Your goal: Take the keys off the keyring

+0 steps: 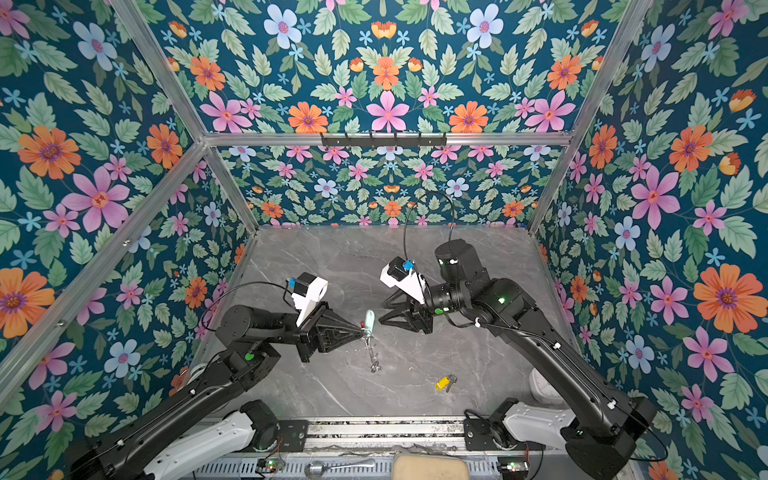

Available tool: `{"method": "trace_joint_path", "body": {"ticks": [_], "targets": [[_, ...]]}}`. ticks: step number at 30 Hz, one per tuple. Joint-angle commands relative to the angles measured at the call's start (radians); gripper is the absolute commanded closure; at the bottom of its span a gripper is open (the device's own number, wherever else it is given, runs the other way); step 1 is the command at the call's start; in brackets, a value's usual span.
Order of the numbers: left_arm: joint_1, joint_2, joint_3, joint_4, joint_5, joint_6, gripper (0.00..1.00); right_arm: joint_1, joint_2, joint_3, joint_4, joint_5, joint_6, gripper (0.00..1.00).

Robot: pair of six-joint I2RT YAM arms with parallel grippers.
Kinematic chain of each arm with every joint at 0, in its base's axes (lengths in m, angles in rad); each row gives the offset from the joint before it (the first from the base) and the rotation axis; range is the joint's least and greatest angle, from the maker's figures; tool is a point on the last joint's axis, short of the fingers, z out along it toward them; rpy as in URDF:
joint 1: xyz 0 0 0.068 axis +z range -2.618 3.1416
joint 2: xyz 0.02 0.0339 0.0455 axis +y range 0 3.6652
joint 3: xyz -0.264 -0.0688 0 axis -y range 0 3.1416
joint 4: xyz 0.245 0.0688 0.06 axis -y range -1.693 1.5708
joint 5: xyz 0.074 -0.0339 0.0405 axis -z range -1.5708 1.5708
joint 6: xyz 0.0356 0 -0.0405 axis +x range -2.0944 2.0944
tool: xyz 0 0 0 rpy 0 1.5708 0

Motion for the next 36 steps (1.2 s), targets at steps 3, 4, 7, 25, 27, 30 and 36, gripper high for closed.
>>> {"method": "trace_joint_path", "body": {"ticks": [3, 4, 7, 25, 27, 30, 36], "targets": [[0.001, -0.029, 0.037, -0.126, -0.029, 0.114, 1.00, 0.000, -0.089, -0.097, 0.128, 0.128, 0.076, 0.49], [0.000, -0.031, 0.038, -0.130, -0.032, 0.117, 1.00, 0.001, -0.121, -0.132, 0.178, 0.147, 0.095, 0.46], [0.001, -0.031, 0.043, -0.149, -0.049, 0.129, 1.00, 0.001, -0.205, -0.218, 0.305, 0.166, 0.150, 0.42], [0.005, -0.024, 0.043, -0.124, -0.072, 0.137, 1.00, 0.008, -0.242, -0.333, 0.737, -0.191, 0.396, 0.35], [0.005, -0.026, 0.040, -0.121, -0.073, 0.139, 1.00, 0.024, -0.233, -0.316, 0.693, -0.216, 0.375, 0.35], [0.005, -0.023, 0.039, -0.111, -0.068, 0.140, 1.00, 0.056, -0.230, -0.309, 0.654, -0.220, 0.342, 0.37], [0.005, -0.022, 0.027, -0.070, -0.070, 0.134, 1.00, 0.083, -0.201, -0.296, 0.638, -0.172, 0.330, 0.40]]}}
